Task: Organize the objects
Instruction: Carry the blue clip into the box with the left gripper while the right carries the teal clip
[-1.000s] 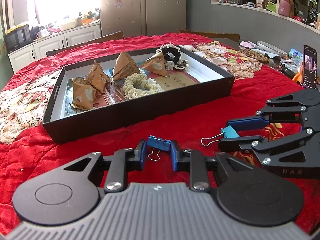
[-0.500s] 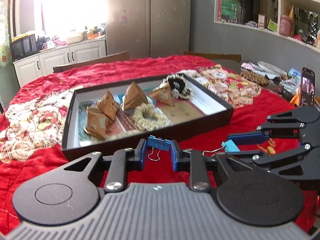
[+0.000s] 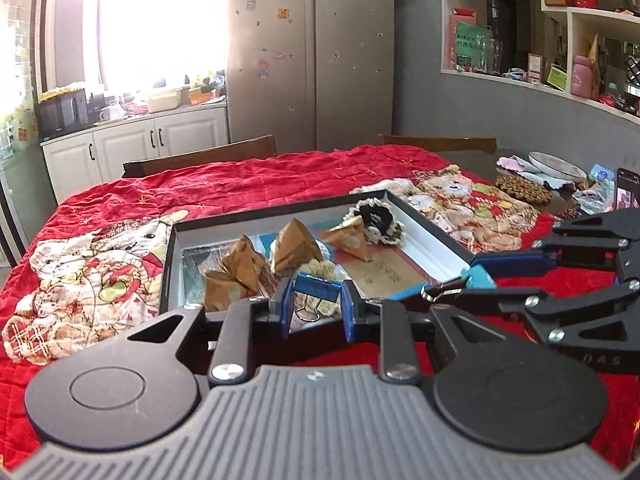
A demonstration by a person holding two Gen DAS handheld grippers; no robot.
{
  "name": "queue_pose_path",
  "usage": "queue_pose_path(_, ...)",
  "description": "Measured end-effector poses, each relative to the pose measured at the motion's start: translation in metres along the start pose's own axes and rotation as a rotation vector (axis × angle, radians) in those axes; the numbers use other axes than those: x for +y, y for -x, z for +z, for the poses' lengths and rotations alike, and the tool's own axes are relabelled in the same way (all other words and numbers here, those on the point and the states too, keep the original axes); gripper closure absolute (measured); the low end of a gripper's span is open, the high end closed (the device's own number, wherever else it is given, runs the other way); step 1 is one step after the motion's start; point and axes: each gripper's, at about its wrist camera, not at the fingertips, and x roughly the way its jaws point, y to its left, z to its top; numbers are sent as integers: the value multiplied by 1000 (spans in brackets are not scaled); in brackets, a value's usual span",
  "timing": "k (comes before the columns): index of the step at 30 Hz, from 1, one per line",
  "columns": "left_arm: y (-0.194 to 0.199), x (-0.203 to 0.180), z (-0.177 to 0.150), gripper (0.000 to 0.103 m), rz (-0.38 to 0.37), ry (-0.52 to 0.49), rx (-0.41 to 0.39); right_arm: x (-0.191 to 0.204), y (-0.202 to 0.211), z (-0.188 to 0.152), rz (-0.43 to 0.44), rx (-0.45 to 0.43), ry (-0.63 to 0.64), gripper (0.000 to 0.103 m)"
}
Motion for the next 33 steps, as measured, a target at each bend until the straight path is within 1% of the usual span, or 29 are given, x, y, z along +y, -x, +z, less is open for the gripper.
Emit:
queue_pose_path(11,-15,11,20,75,50,0,-13,-19,-18,27,-53,-20,-26,77)
queue_pose_path(17,-34,15,28,75,57,7,3,-23,-45,37,-67,6,-27,77)
queue_pose_path(24,-58,22,26,75,66,41,37,-31,-75,37,-77,28,-65,77)
queue_pose_path(33,-77,27,21,74,86,56,51,-42,-101,31,-100,55,-102,77)
